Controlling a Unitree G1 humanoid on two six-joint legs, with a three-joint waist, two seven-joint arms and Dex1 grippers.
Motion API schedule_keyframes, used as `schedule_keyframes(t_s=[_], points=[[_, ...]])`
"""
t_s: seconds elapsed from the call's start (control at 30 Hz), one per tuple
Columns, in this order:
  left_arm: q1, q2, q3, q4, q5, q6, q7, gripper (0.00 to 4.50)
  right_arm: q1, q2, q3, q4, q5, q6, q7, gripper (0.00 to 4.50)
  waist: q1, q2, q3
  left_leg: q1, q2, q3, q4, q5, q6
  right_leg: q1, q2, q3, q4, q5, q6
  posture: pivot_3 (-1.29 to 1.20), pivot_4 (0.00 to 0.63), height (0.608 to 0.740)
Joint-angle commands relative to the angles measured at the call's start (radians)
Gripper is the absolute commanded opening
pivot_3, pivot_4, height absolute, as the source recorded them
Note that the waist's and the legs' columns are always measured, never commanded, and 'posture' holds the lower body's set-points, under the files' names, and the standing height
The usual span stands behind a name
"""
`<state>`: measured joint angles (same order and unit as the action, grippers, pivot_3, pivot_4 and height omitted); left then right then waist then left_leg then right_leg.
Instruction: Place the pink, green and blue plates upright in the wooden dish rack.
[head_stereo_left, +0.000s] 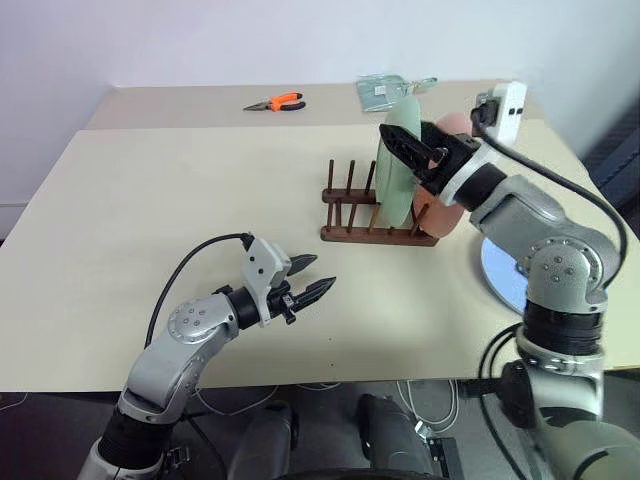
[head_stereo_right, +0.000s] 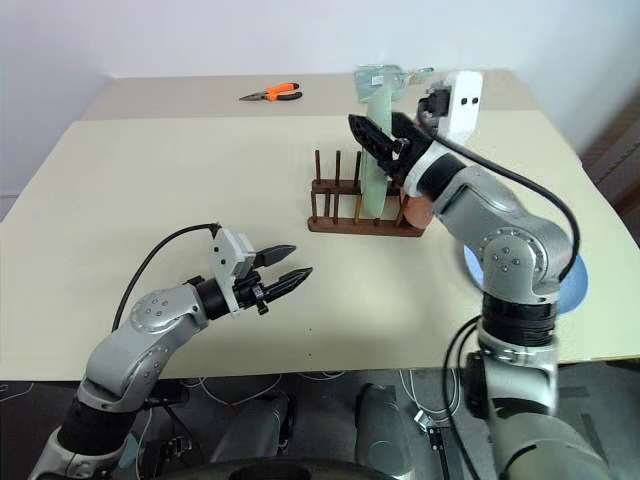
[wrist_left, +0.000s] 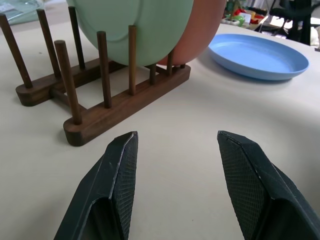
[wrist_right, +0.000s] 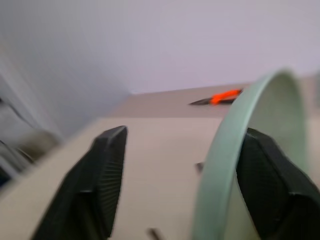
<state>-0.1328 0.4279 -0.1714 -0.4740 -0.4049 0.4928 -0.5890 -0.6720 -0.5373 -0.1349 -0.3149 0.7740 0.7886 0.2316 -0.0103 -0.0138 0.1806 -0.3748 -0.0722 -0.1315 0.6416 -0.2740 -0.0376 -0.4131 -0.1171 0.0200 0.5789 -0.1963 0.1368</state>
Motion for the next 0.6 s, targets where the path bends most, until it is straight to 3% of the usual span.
schedule_keyframes(t_s=[0.03,0.2,0.27,0.37,0.4,0.6], points=[[-0.022,-0.006,-0.002,-0.028,-0.013,-0.005,-0.018,2.57,-0.001,-0.124,-0.009,-0.083,-0.116,-0.106,0.117,2.95,-0.001,0.0,0.0,0.0,0.0,0.0,0.0,0.0,0.0,0.0,0.0,0.0,0.0,0.0,0.0,0.0,0.15,0.74],[-0.05,-0.005,-0.02,0.004,-0.001,-0.013,-0.05,2.57,0.059,-0.265,-0.18,-0.045,-0.156,-0.146,0.174,2.95,0.003,-0.001,0.0,0.001,0.0,0.0,0.0,0.0,0.0,0.002,0.0,0.0,-0.001,-0.002,0.002,0.0,0.15,0.74],[-0.066,-0.009,-0.022,0.023,-0.004,-0.013,-0.066,2.57,0.149,-0.334,-0.268,-0.023,-0.181,-0.142,0.222,2.95,0.009,-0.001,0.0,0.001,0.0,0.0,0.0,0.0,0.001,0.002,-0.001,0.0,-0.001,-0.002,0.002,0.0,0.15,0.74],[-0.084,-0.009,-0.035,0.047,0.004,-0.024,-0.091,2.57,0.324,-0.392,-0.345,-0.041,-0.203,-0.151,0.315,3.85,0.023,-0.001,0.0,0.0,0.0,0.001,0.001,-0.001,0.002,0.003,-0.001,0.0,-0.002,-0.002,0.001,0.0,0.15,0.74],[-0.091,-0.008,-0.04,0.055,0.007,-0.029,-0.1,2.57,0.403,-0.412,-0.36,-0.058,-0.22,-0.149,0.348,4.33,0.025,-0.001,0.0,0.0,0.0,0.001,0.001,-0.001,0.002,0.003,-0.001,0.0,-0.002,-0.001,0.0,0.0,0.15,0.74],[-0.129,-0.013,-0.05,0.09,0.009,-0.04,-0.135,2.57,0.811,-0.427,-0.295,-0.145,-0.368,-0.175,0.414,4.43,0.018,0.001,-0.001,0.001,0.001,0.003,0.004,-0.002,0.003,0.003,-0.001,0.001,-0.002,-0.003,0.003,0.0,0.15,0.74]])
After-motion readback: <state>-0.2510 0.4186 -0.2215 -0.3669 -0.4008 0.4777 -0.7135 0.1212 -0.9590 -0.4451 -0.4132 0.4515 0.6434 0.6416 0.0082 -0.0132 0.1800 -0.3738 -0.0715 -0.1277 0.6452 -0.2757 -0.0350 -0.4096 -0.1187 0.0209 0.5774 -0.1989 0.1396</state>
